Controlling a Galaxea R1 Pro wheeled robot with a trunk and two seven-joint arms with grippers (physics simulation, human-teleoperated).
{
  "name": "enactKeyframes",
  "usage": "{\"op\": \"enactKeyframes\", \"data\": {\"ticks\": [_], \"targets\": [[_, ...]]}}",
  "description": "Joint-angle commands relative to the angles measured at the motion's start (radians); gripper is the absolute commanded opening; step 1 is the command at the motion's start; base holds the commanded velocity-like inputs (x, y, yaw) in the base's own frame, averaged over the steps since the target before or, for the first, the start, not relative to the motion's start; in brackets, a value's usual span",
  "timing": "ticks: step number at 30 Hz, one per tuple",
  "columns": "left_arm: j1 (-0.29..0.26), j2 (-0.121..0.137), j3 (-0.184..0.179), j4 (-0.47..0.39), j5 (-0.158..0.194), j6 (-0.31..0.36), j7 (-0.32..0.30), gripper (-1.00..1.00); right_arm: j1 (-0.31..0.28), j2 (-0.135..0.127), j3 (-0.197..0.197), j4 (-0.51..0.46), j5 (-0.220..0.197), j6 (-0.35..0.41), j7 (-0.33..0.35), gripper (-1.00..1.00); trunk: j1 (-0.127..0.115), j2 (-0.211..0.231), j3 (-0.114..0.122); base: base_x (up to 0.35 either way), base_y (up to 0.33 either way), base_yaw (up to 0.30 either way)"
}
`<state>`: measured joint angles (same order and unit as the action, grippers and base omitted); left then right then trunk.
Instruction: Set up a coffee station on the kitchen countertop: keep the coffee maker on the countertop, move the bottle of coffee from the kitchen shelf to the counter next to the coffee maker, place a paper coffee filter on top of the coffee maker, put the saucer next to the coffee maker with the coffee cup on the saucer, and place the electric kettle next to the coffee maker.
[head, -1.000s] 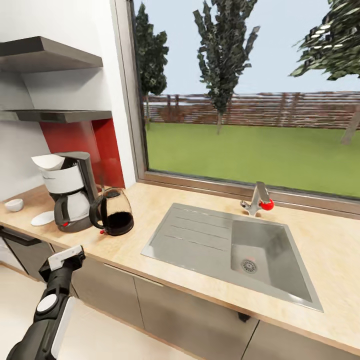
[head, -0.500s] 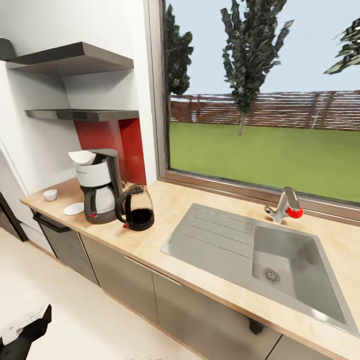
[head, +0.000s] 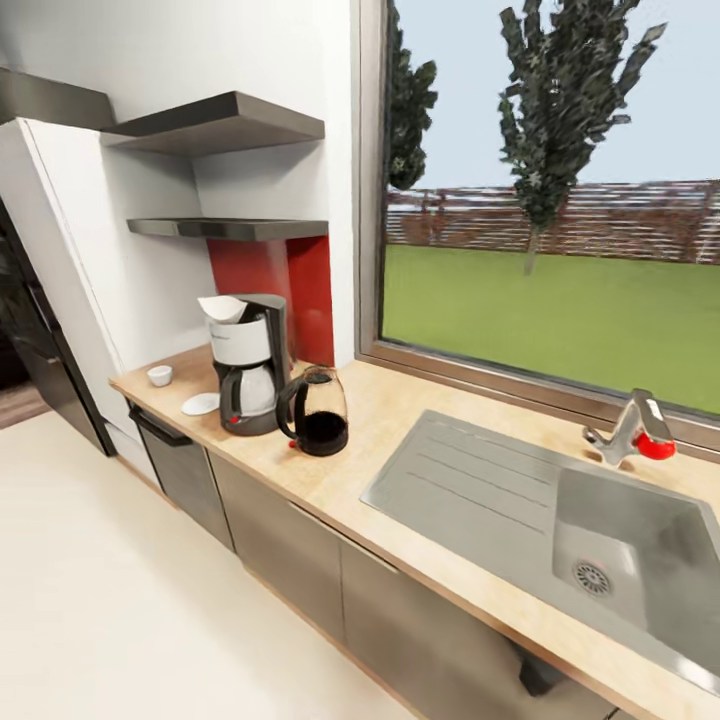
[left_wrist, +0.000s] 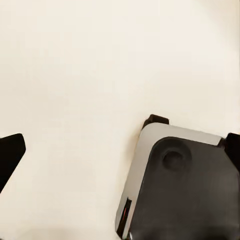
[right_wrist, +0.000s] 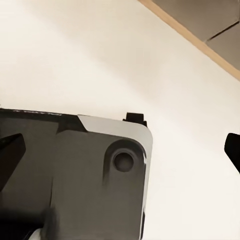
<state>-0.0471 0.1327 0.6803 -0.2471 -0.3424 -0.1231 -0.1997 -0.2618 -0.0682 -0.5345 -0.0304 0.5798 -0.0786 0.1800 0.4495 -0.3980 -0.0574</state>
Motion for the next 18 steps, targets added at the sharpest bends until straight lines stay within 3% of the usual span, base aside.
{"op": "enactKeyframes", "data": {"ticks": [1, 5, 11, 18], "targets": [[-0.001, 0.0, 0.009, 0.022, -0.035, -0.003, -0.003, 1.0, 0.0, 0.0, -0.009, -0.001, 0.006, -0.002, 0.004, 1.0, 0.001, -0.002, -0.002, 0.0, 0.0, 0.276], [0.006, -0.007, 0.01, 0.08, -0.099, 0.002, 0.06, 1.0, 0.0, -0.001, -0.01, -0.001, 0.006, -0.001, 0.004, 1.0, 0.001, -0.002, -0.002, 0.0, 0.0, 0.276], [0.01, -0.011, 0.013, 0.142, -0.134, 0.01, 0.218, 1.0, 0.0, -0.001, -0.01, 0.0, 0.006, 0.002, 0.004, 1.0, 0.001, -0.002, -0.004, 0.0, 0.0, 0.266], [0.01, -0.011, 0.014, 0.172, -0.136, 0.03, 0.236, 1.0, 0.0, -0.002, -0.011, -0.002, 0.004, -0.001, 0.008, 1.0, 0.001, -0.002, -0.005, 0.0, 0.0, 0.267]]}}
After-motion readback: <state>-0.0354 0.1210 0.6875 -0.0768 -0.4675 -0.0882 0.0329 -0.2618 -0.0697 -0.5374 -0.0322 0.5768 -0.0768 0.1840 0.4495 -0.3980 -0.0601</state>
